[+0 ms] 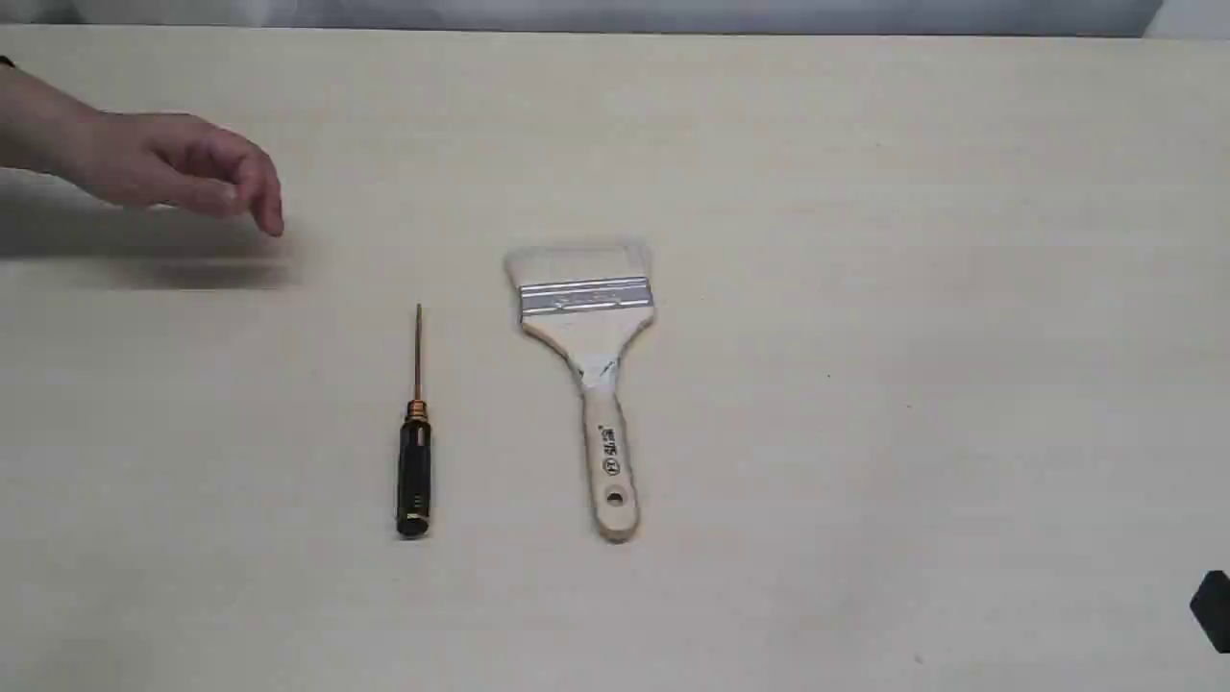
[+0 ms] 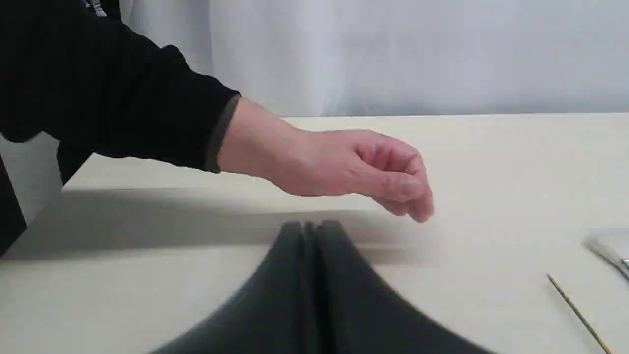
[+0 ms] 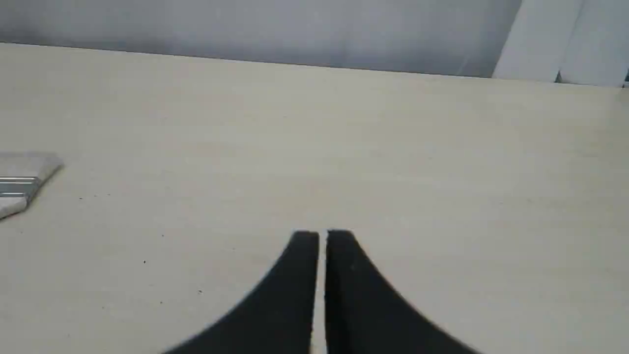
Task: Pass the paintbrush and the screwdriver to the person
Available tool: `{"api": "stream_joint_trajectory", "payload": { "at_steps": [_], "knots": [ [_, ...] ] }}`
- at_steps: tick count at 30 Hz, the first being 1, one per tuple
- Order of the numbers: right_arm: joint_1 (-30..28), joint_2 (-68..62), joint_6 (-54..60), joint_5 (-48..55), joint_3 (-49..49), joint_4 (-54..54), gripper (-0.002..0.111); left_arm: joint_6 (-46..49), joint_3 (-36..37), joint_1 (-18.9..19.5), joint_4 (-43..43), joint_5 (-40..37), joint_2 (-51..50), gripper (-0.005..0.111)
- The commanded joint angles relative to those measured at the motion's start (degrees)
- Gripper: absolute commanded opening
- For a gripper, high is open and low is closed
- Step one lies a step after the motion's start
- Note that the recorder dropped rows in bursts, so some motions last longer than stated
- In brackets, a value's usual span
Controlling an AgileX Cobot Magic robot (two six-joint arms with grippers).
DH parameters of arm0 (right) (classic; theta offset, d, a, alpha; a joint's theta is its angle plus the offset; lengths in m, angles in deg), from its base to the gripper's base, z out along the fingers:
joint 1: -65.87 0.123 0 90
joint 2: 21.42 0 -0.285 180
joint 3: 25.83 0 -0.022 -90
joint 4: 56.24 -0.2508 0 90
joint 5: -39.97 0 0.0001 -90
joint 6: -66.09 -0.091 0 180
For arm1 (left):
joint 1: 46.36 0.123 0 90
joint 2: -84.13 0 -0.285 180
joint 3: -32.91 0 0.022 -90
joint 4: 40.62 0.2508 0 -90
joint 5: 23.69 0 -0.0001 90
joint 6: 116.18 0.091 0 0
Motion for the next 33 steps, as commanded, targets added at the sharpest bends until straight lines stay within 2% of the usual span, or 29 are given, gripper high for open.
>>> {"api": "stream_joint_trajectory", "payload": {
  "at_steps": [1, 21, 29, 33],
  "knots": [
    [-0.23, 0.27, 0.45, -0.11, 0.17, 0.02, 0.004, -0.12, 0.12, -0.47, -0.26, 0.34, 0.14, 0.000],
    [-0.23, 0.27, 0.88, -1.13, 0.17, 2.26, 0.004, -0.12, 0.12, -0.47, -0.26, 0.34, 0.14, 0.000],
    [-0.23, 0.27, 0.88, -16.99, 0.17, 1.68, 0.004, -0.12, 0.12, -0.47, -0.03, 0.36, 0.14, 0.000],
    [-0.23, 0.27, 0.88, -19.64, 0.17, 1.68, 0.004, -0.12, 0.12, -0.47, -0.03, 0.36, 0.14, 0.000]
  ]
}}
